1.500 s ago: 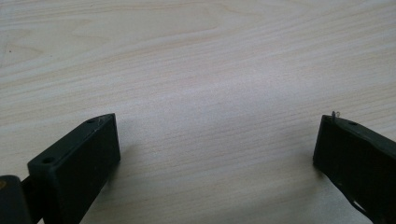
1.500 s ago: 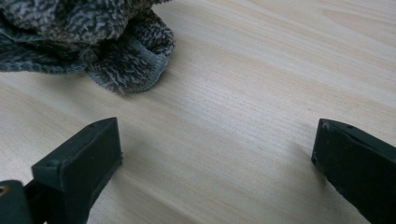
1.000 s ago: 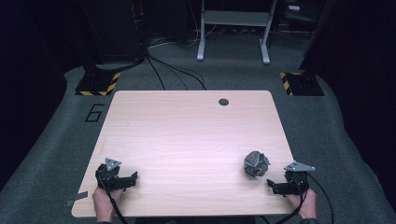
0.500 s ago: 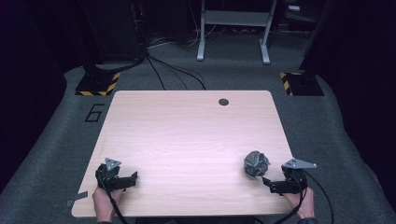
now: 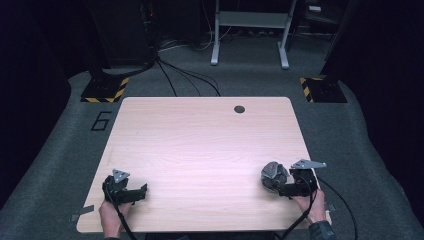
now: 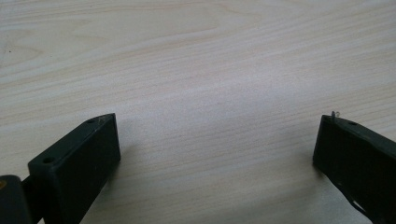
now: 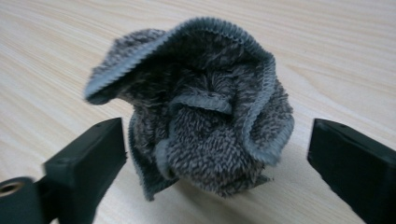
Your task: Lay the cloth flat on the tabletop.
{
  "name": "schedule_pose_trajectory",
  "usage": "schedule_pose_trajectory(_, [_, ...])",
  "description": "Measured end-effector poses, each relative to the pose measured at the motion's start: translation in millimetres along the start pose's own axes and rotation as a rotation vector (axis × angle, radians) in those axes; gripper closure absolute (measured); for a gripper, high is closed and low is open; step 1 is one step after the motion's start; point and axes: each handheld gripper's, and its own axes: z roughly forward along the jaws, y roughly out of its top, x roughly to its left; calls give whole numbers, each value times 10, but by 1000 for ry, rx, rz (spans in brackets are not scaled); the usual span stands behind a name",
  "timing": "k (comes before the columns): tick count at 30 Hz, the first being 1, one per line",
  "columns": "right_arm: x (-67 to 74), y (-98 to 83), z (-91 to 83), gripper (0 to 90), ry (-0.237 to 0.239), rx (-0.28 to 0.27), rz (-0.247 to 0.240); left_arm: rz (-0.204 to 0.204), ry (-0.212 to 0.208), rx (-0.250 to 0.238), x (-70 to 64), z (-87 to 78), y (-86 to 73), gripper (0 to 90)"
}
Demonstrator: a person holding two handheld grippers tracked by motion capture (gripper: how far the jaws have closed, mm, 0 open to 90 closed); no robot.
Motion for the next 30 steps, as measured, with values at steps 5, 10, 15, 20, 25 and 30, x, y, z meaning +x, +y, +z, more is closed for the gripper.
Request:
schedule_pose_trajectory(5, [8, -26, 126, 244, -4, 25, 24, -1, 0, -1, -1, 0, 0, 5])
schedule_pose_trajectory(10, [23, -63, 175, 462, -20, 25, 33, -2, 0, -1, -1, 0, 0, 5])
schedule_pose_trajectory(15, [27, -66, 169, 661, -18, 14, 39, -1, 0, 0, 0, 0, -1, 5])
schedule_pose_trajectory(20, [54, -39, 148, 745, -28, -7, -10, 0, 0, 0, 0, 0, -1, 5])
schedule_pose_trajectory(25, [105, 38, 88, 753, -21, -40, -18, 0, 0, 0, 0, 0, -1, 5])
schedule_pose_trajectory(30, [161, 158, 52, 753, -8, -72, -20, 0, 0, 0, 0, 0, -1, 5])
